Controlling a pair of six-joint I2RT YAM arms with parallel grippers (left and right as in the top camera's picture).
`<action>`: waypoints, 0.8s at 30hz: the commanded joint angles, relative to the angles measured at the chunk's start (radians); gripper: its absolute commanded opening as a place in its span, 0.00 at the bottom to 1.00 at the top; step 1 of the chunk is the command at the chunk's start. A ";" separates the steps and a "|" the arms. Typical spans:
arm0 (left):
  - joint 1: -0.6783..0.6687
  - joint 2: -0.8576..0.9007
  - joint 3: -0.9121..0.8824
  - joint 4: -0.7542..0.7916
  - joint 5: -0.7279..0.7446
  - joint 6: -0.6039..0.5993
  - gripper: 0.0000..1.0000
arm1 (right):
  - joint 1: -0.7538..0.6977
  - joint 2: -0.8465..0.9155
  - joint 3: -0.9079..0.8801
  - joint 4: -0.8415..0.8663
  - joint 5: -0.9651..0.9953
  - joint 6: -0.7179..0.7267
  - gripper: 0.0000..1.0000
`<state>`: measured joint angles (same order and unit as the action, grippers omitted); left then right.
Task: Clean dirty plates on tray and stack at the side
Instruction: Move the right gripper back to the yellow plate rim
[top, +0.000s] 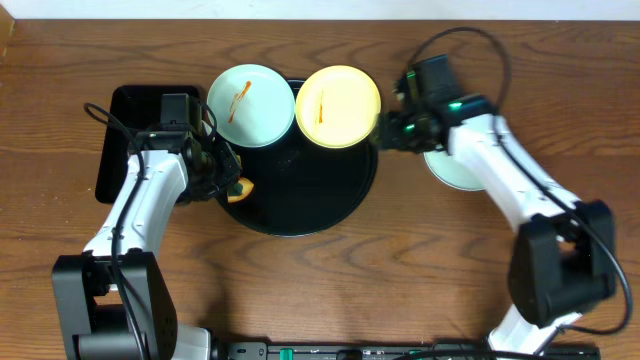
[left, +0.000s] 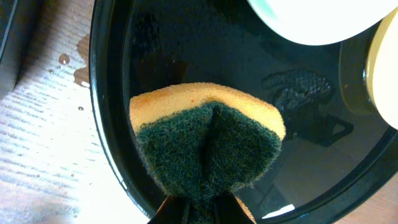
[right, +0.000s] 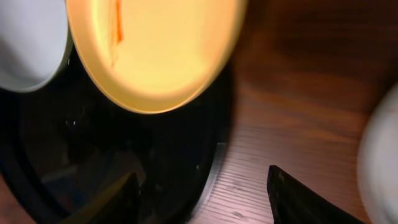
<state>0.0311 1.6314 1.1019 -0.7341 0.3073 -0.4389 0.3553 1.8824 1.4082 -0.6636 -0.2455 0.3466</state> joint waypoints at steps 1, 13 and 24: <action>0.003 0.002 0.069 -0.024 -0.013 0.046 0.07 | 0.050 0.061 0.006 0.022 0.039 0.054 0.62; 0.002 0.002 0.180 -0.133 -0.130 0.046 0.07 | 0.131 0.133 0.088 0.235 0.094 0.058 0.54; 0.002 0.002 0.179 -0.133 -0.130 0.046 0.08 | 0.162 0.263 0.135 0.271 0.166 -0.007 0.47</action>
<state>0.0311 1.6314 1.2633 -0.8639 0.1951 -0.4099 0.4881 2.0857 1.5417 -0.3813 -0.1028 0.3683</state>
